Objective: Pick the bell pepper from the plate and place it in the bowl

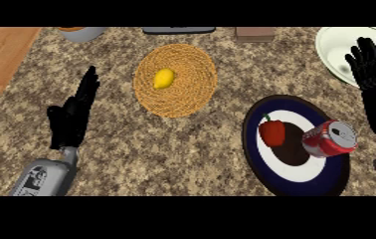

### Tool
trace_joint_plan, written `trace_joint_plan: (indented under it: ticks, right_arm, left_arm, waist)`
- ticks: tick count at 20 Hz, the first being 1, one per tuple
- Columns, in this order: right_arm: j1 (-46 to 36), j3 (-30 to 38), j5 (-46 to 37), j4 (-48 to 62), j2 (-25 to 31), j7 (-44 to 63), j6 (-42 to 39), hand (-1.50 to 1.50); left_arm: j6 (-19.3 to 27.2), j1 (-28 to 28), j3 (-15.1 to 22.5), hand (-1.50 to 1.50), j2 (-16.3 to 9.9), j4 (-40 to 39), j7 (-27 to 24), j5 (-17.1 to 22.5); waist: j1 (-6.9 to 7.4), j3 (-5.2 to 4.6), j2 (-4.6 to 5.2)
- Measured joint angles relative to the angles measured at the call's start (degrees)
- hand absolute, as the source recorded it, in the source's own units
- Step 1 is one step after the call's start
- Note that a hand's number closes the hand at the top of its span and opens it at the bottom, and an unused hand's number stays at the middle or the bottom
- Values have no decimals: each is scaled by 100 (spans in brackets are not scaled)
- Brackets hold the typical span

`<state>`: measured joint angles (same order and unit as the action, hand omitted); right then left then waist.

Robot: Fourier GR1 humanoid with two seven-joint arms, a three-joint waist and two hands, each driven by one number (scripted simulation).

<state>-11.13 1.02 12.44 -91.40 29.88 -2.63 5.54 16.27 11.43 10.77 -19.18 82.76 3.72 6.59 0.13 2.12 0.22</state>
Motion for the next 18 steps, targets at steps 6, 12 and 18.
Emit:
trace_joint_plan:
  ticks: [6,12,18]
  right_arm:
    - [-258,-20,-166,-463,315,-283,-400,150]
    - [772,-164,-1965,-405,1022,709,541,-150]
    - [2437,-941,-3501,-1913,545,1256,1579,-150]
  left_arm:
    - [-64,21,-425,0,-407,159,87,8]
    - [-51,-210,-693,0,-535,191,82,132]
    - [-167,-356,-804,0,-546,314,113,234]
  waist:
    - [29,-164,-32]
    - [-205,-247,-71]
    - [-216,-228,-76]
